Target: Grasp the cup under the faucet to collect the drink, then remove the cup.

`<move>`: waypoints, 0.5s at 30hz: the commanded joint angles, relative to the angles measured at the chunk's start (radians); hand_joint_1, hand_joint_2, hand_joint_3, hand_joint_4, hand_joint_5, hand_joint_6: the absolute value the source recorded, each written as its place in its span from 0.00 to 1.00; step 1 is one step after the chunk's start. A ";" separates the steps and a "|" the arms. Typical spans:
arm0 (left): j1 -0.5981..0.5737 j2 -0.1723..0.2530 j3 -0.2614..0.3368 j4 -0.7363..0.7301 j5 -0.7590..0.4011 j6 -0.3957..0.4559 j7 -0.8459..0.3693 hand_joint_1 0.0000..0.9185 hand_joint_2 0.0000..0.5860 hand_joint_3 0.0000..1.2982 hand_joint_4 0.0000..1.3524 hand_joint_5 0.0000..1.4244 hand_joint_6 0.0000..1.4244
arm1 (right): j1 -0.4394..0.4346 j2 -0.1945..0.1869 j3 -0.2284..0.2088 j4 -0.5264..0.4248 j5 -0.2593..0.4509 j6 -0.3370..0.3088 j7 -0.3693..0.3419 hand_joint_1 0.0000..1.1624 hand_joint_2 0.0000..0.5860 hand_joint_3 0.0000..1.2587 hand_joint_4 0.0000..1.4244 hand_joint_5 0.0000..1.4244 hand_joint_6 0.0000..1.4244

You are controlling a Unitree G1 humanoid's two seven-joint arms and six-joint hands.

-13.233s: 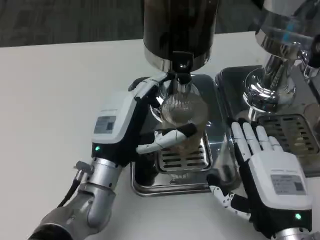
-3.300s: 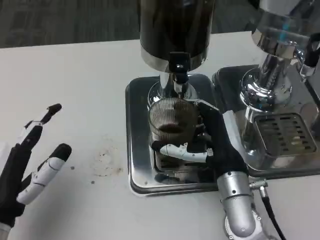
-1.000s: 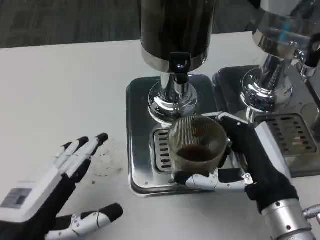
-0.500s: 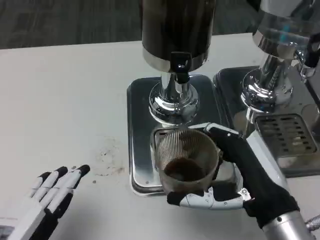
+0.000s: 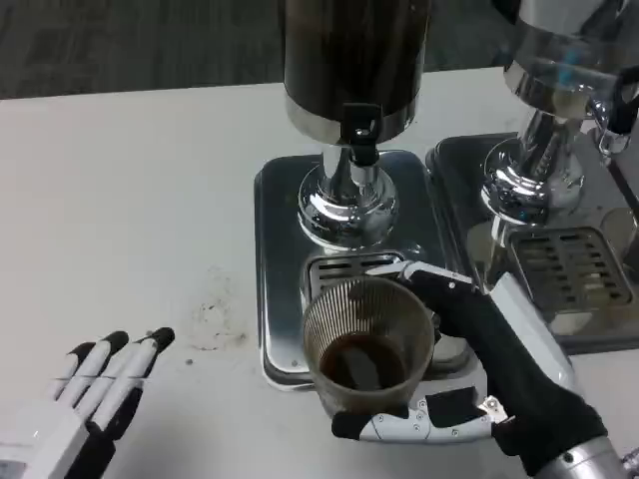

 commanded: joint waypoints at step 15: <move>-0.021 0.007 -0.069 -0.044 0.001 0.086 -0.046 0.00 0.10 0.00 0.00 0.00 0.00 | 0.002 -0.006 -0.029 -0.049 0.033 -0.021 0.011 0.87 0.16 0.64 0.58 0.58 0.70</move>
